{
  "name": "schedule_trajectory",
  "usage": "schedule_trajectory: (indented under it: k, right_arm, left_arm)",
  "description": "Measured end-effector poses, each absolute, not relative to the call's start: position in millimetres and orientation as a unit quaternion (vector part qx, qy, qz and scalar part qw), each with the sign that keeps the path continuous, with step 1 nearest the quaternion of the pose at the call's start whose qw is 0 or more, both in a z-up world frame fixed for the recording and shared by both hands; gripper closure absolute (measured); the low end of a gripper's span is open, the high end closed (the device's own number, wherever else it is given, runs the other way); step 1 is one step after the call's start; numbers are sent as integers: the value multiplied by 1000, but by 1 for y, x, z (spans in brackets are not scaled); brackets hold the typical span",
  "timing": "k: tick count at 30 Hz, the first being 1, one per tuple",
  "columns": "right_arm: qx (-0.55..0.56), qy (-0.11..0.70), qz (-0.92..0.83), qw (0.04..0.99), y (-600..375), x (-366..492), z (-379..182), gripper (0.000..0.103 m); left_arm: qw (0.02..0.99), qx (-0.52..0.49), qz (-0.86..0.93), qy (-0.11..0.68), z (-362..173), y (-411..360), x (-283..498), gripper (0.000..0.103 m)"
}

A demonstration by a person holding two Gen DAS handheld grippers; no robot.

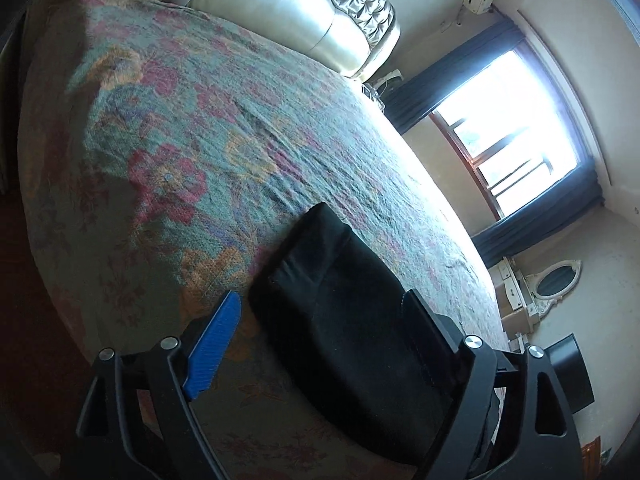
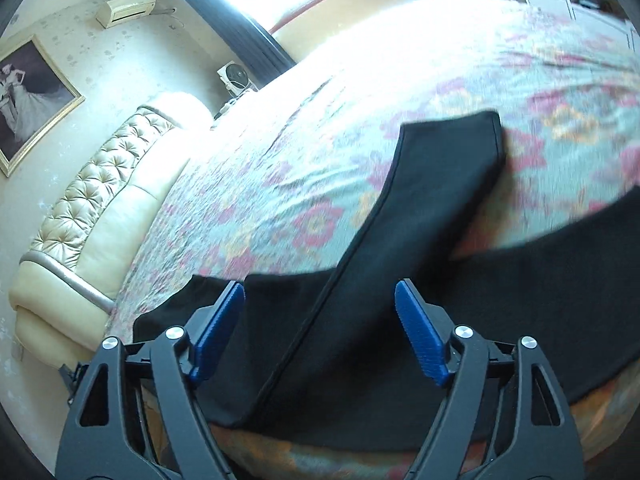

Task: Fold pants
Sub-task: 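Open both tools to release the folded trousers, then grasp the trouser leg hems with the right tool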

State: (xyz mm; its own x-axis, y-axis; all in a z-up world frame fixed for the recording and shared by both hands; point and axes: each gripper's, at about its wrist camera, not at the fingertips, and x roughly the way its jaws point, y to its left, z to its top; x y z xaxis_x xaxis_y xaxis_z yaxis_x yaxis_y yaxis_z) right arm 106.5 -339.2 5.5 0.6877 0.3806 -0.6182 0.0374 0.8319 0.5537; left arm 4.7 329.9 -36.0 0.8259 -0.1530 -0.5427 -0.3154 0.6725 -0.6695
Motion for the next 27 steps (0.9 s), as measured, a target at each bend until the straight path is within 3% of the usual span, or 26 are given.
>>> schedule_trajectory:
  k: [4, 10, 15, 19, 21, 22, 24, 27]
  right_arm:
    - [224, 428, 53, 874, -350, 195, 12, 21]
    - [82, 516, -72, 849, -325, 300, -30, 21]
    - [16, 567, -126, 814, -312, 338, -69, 23]
    - [40, 566, -121, 814, -324, 333, -83, 38]
    - [38, 562, -117, 818, -330, 332, -82, 60]
    - [42, 559, -113, 820, -334, 329, -79, 65]
    - [67, 550, -96, 827, -343, 322, -70, 89]
    - [120, 515, -71, 846, -363, 303, -49, 92]
  left_arm:
    - [854, -398, 12, 335, -32, 278, 47, 17]
    - [844, -355, -10, 403, -54, 186, 99, 17]
    - [881, -222, 53, 415, -56, 137, 109, 11]
    - [894, -122, 58, 427, -66, 116, 108, 11]
    - [896, -81, 57, 433, -69, 108, 107, 11]
    - [897, -73, 58, 433, -69, 106, 106, 10]
    - [895, -83, 60, 435, -70, 111, 105, 10]
    - [890, -122, 62, 435, -63, 117, 107, 10]
